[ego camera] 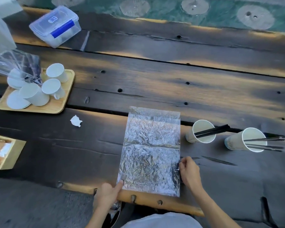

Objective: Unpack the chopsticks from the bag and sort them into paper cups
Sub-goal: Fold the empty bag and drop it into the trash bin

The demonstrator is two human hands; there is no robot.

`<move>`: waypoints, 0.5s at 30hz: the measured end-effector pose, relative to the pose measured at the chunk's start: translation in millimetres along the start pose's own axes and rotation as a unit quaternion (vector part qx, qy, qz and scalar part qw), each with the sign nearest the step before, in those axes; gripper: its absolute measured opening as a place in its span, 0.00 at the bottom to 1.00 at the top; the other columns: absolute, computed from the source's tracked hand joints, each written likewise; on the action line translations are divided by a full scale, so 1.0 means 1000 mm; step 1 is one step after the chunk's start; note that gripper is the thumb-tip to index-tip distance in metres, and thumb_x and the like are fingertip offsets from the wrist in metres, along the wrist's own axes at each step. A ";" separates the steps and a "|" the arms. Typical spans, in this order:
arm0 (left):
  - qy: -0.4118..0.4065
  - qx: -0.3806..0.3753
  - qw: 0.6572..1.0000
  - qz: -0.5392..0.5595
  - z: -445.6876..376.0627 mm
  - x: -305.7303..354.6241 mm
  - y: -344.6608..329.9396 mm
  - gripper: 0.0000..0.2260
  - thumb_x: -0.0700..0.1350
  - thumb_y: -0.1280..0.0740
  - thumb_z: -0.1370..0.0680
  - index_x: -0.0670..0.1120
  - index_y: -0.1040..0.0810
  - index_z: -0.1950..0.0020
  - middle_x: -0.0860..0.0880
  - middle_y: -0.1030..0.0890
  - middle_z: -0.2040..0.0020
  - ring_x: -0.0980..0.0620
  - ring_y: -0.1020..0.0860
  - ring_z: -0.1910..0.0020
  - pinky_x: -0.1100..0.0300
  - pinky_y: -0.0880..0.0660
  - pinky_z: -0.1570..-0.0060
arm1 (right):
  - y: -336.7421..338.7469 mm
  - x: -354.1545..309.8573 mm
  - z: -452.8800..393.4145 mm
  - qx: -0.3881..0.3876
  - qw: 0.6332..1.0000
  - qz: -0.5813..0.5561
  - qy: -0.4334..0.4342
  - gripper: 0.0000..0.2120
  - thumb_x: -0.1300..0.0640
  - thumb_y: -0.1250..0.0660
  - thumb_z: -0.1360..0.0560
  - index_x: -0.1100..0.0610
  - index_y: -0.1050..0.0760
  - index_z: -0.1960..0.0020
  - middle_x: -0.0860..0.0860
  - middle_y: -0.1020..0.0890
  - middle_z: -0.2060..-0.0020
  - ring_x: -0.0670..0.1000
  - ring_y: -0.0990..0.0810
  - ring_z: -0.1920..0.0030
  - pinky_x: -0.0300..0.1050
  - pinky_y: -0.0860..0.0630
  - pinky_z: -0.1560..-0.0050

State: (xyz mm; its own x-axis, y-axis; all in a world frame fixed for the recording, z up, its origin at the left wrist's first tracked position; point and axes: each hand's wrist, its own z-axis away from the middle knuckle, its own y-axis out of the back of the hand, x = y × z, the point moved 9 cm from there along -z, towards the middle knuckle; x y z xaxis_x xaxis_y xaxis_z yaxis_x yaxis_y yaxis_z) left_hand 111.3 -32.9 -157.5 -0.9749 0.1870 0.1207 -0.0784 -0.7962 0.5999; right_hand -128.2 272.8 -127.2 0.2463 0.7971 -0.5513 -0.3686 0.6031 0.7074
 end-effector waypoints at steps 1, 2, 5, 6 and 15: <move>-0.003 0.048 0.997 -0.057 -0.004 0.005 0.016 0.28 0.67 0.38 0.26 0.42 0.21 0.65 0.46 0.17 0.64 0.45 0.20 0.65 0.58 0.26 0.64 | 0.000 -0.012 -0.005 -0.001 1.000 -0.003 0.025 0.04 0.62 0.38 0.22 0.55 0.27 0.54 0.52 0.20 0.58 0.44 0.25 0.62 0.43 0.31 0.64; -0.017 0.093 0.993 -0.070 -0.008 0.016 0.032 0.25 0.65 0.38 0.25 0.44 0.21 0.64 0.47 0.19 0.62 0.44 0.21 0.62 0.56 0.26 0.61 | 0.000 -0.026 -0.011 -0.003 0.999 -0.010 0.047 0.06 0.62 0.39 0.22 0.56 0.25 0.48 0.53 0.20 0.53 0.47 0.23 0.57 0.45 0.29 0.57; -0.122 0.118 0.985 0.041 -0.026 0.074 0.061 0.09 0.51 0.33 0.22 0.48 0.21 0.59 0.48 0.19 0.59 0.44 0.21 0.56 0.53 0.24 0.56 | -0.002 -0.061 -0.039 -0.029 0.996 -0.050 0.065 0.18 0.64 0.40 0.22 0.60 0.30 0.33 0.55 0.24 0.39 0.53 0.25 0.39 0.48 0.29 0.38; -0.163 0.108 0.978 0.079 -0.032 0.099 0.067 0.05 0.47 0.32 0.22 0.46 0.21 0.55 0.48 0.18 0.56 0.44 0.20 0.53 0.52 0.23 0.52 | -0.004 -0.072 -0.051 -0.040 0.996 -0.062 0.056 0.21 0.65 0.40 0.22 0.62 0.33 0.29 0.57 0.26 0.34 0.54 0.27 0.35 0.51 0.30 0.34; -0.244 0.032 0.947 0.205 -0.086 0.257 0.097 0.23 0.39 0.34 0.21 0.48 0.34 0.27 0.49 0.26 0.35 0.46 0.18 0.52 0.50 0.17 0.54 | -0.011 -0.095 -0.138 -0.003 0.985 -0.133 -0.111 0.20 0.66 0.41 0.24 0.64 0.39 0.33 0.64 0.27 0.41 0.61 0.22 0.47 0.57 0.23 0.47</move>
State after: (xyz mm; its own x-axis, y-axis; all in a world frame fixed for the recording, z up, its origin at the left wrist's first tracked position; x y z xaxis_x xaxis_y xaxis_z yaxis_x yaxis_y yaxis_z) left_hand -165.2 -111.8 -136.0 -0.7067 0.1261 0.6962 0.3145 -0.8255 0.4687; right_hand -271.1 186.1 -143.5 0.5247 0.5976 -0.6063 -0.2688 0.7921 0.5481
